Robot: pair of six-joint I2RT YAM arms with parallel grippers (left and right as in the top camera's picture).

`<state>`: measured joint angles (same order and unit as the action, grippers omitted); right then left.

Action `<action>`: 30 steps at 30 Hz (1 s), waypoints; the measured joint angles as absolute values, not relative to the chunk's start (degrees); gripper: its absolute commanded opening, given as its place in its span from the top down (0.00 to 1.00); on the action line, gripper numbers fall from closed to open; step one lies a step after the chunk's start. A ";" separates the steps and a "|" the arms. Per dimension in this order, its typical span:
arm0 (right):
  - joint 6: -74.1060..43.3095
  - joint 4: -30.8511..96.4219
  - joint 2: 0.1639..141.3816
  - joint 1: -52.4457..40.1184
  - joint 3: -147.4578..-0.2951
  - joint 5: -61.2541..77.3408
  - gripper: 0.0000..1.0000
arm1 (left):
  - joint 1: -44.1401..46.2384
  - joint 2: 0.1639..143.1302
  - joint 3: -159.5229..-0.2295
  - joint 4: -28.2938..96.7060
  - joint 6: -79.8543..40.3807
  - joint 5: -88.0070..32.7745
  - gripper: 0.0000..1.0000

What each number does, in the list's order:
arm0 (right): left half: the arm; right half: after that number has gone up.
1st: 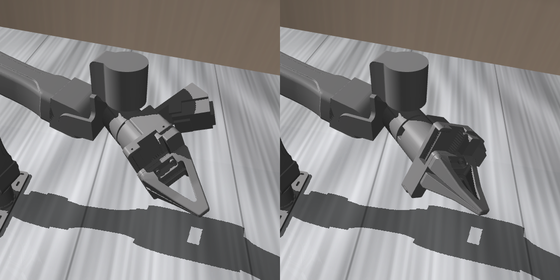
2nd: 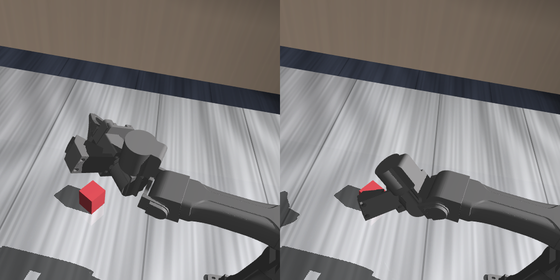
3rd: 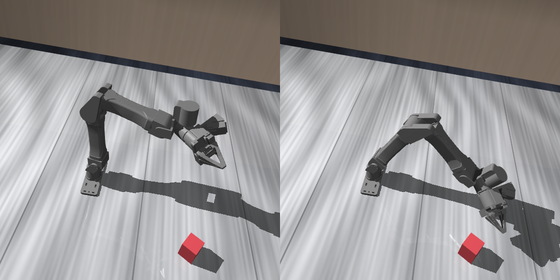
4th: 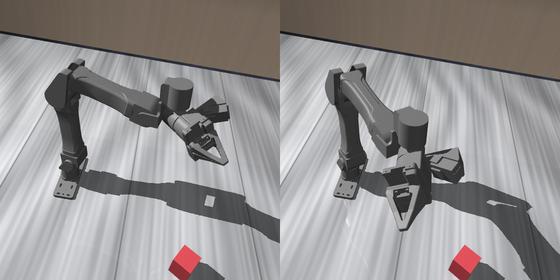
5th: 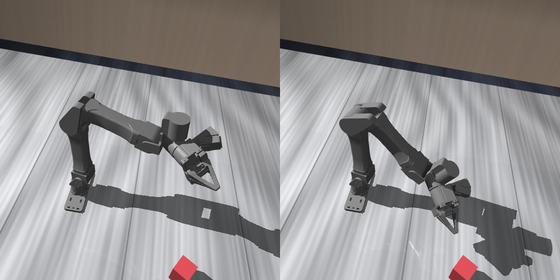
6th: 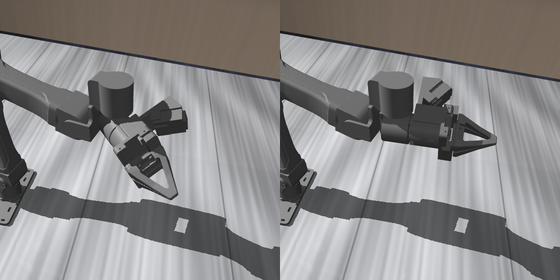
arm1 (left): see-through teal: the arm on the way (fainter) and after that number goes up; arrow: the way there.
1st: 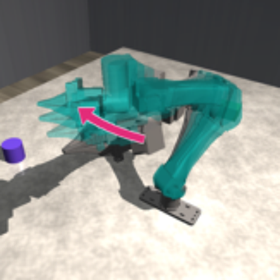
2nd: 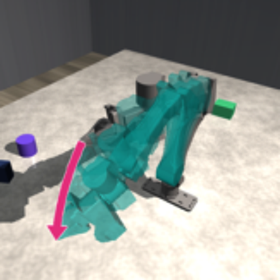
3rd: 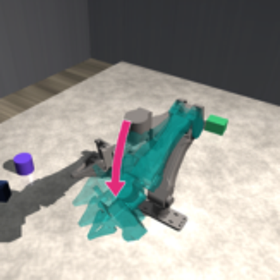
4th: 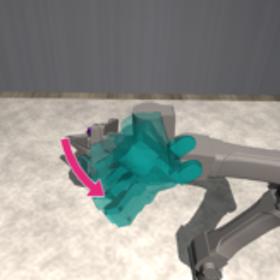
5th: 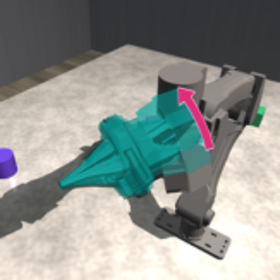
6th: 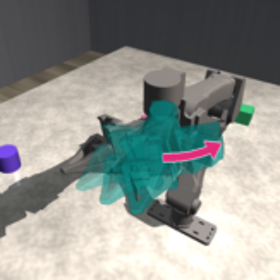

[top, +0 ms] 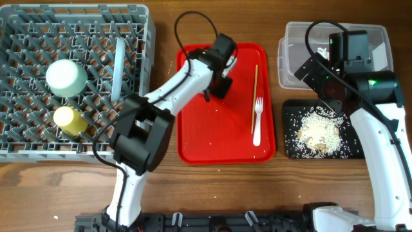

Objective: Sort waste into correct bins and load items into the dishwasher rack
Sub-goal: 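Swing the left gripper over the red tray toward the blue saucer, then grasp the light blue saucer rim with the left gripper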

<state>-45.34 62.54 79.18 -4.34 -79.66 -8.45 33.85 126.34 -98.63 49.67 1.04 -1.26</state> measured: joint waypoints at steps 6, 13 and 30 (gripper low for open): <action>-45.34 62.57 79.18 -4.34 -79.66 -8.45 0.00 | 39.16 126.34 -98.63 54.50 0.80 -1.63 0.78; -45.32 62.54 79.18 -4.34 -79.66 -8.45 0.00 | 41.69 126.34 -98.63 54.46 0.91 -1.85 0.93; -45.32 62.54 79.18 -4.34 -79.66 -8.45 0.00 | 42.02 124.49 -92.66 49.58 1.08 0.62 0.96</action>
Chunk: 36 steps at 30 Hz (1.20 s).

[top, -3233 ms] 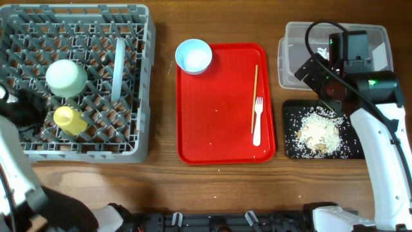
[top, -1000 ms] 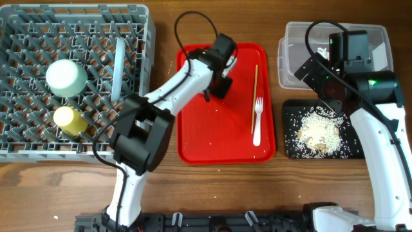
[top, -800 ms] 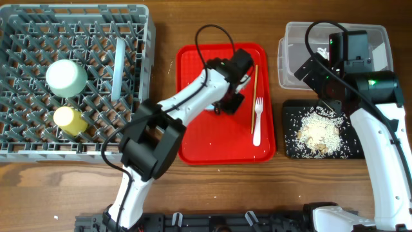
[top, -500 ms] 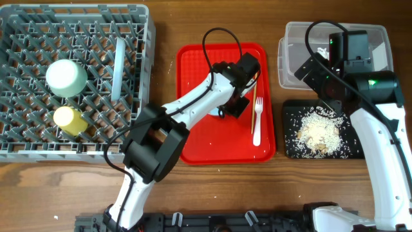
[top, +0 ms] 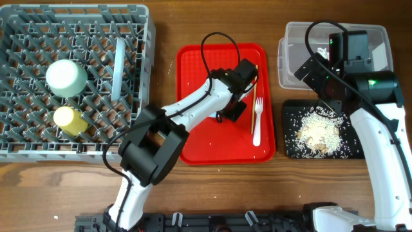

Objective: Sort waste into correct bins and load items into the dishwasher rack
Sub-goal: 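Grasp the light blue saucer rim with the left gripper, then lift the saucer and carry it to the rack's front-left corner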

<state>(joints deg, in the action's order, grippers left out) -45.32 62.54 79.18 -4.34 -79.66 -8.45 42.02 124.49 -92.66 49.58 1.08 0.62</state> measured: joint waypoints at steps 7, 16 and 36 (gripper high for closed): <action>-45.34 62.54 79.18 -4.34 -79.66 -8.45 0.00 | 42.04 122.19 -92.66 51.99 -4.67 12.73 0.96; -45.32 62.57 79.18 -4.34 -79.66 -8.45 0.00 | 38.98 97.23 -92.90 49.19 -7.73 24.23 0.96; -45.32 62.57 79.18 -4.34 -79.66 -8.45 0.00 | -36.53 93.69 -93.17 39.81 -14.52 -48.23 0.96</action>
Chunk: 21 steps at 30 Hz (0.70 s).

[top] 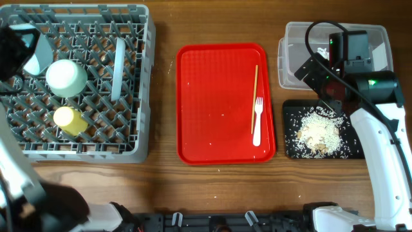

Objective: Sort waste into correct bins and load items into the dishwasher rack
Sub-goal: 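Lift the saucer and carry it to the rack's front-left corner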

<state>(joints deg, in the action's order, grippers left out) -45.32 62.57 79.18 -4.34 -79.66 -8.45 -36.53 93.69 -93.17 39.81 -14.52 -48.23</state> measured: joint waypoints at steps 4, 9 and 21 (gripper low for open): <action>-45.32 62.52 79.18 -4.34 -79.66 -8.45 0.00 | -41.67 105.16 -93.17 38.30 -16.32 -62.17 0.96; -45.32 62.54 79.18 -4.34 -79.66 -8.45 0.00 | -45.87 114.41 -93.17 38.35 -16.88 -72.03 0.96; -45.32 62.52 79.18 -4.34 -79.66 -8.45 0.00 | -54.35 117.34 -92.40 39.94 -15.03 -76.47 0.96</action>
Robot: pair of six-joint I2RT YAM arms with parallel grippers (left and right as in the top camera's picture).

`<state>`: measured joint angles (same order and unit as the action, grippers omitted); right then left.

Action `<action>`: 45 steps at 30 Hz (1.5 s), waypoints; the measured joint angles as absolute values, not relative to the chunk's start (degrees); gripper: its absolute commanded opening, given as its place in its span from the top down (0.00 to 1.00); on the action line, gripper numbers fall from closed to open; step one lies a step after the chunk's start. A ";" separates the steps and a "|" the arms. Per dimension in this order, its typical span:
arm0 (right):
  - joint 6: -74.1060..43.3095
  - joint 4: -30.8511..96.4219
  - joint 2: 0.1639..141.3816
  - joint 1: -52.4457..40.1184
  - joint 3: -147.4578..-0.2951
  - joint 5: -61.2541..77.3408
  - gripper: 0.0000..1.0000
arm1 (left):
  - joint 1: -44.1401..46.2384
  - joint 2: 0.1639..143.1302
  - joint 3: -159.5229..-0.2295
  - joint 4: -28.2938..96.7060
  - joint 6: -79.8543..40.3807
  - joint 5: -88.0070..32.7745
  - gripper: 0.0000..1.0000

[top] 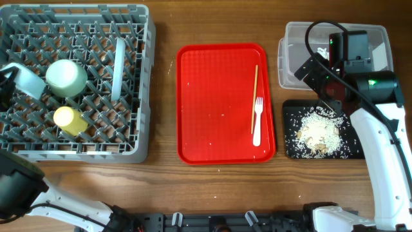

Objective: Sort waste into correct bins and load items into the dishwasher rack
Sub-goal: 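Lift the saucer and carry it to the rack's front-left corner, then lower the saucer into the rack and open the left gripper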

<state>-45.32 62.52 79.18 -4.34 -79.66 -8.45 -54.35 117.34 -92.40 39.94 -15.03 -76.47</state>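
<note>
The grey dish rack (138, 96) on the left holds a pale green cup (66, 77), a yellow cup (67, 120) and an upright white piece (118, 67). On the red tray (212, 109) in the middle lie a wooden chopstick (255, 96) and a white fork (257, 122). My left gripper (8, 87) is at the rack's left edge, mostly cut off by the frame. A pale rounded shape (26, 75) sits beside it, and I cannot tell whether it is held. My right gripper (329, 96) hangs over the far edge of the black tray of rice (318, 134), with its fingers hidden.
A clear plastic bin (290, 55) stands behind the black tray at the far right. Rice grains are scattered on the red tray and on the wood around it. The left arm's bulk fills the lower left corner.
The end of my left arm has moved from the rack's far left corner toward the near side along the left edge. Tray, rack contents and right arm are unchanged.
My left gripper was over the far middle of the red tray, then lower beside the chopstick and fork. It then stood off the tray at the rack's far left corner, and is now at the rack's left edge. The right arm stayed over the rice tray throughout.
</note>
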 measured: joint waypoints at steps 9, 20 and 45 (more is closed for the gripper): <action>-45.32 62.52 79.18 -4.34 -79.66 -8.45 0.00 | -54.28 117.32 -87.79 36.03 -11.68 -81.14 0.96; -45.32 62.57 79.18 -4.34 -79.66 -8.45 0.01 | -54.28 117.32 -86.94 33.28 -11.66 -85.89 0.96; -45.32 62.54 79.18 -4.34 -79.66 -8.45 0.00 | -70.02 117.32 -85.82 46.09 -12.78 -77.25 0.46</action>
<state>-45.32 62.54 79.18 -4.34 -79.66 -8.45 -70.02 117.32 -85.82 46.09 -12.78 -77.25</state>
